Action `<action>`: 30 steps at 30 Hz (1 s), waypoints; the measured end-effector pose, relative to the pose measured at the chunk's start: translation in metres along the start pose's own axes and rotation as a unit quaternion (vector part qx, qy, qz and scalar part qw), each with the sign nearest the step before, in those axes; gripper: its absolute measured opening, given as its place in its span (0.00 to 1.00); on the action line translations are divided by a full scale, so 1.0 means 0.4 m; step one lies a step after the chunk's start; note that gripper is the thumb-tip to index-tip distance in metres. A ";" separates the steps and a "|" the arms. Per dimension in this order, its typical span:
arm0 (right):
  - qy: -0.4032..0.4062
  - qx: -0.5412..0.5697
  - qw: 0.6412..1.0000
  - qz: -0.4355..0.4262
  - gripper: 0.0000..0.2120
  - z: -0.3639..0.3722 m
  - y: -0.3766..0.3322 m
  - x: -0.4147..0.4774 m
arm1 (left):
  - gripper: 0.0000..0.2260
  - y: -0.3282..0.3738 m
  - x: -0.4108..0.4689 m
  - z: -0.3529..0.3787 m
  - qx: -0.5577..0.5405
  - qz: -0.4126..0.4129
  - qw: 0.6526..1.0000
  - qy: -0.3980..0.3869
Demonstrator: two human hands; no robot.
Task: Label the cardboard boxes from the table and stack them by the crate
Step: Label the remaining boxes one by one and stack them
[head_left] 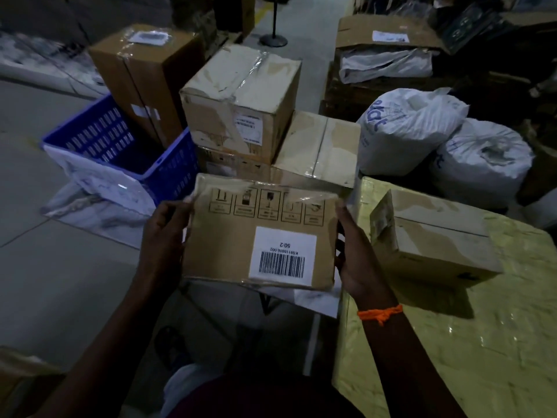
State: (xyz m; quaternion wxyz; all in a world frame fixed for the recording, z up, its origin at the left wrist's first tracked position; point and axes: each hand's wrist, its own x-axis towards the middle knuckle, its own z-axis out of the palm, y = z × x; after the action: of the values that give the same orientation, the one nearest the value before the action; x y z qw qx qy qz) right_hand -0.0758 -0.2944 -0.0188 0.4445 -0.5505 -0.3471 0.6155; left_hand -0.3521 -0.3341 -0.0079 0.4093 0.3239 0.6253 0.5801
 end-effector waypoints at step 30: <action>-0.042 -0.128 0.990 0.052 0.20 -0.077 0.269 0.033 | 0.20 -0.336 -0.140 -0.060 -0.005 -0.178 0.984 -0.003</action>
State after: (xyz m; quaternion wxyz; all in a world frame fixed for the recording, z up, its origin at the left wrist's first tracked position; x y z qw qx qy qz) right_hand -0.0632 -0.3232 -0.1270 0.3226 -0.5935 -0.4121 0.6114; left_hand -0.3384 -0.4102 -0.1337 0.5093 0.2071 0.6689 0.5003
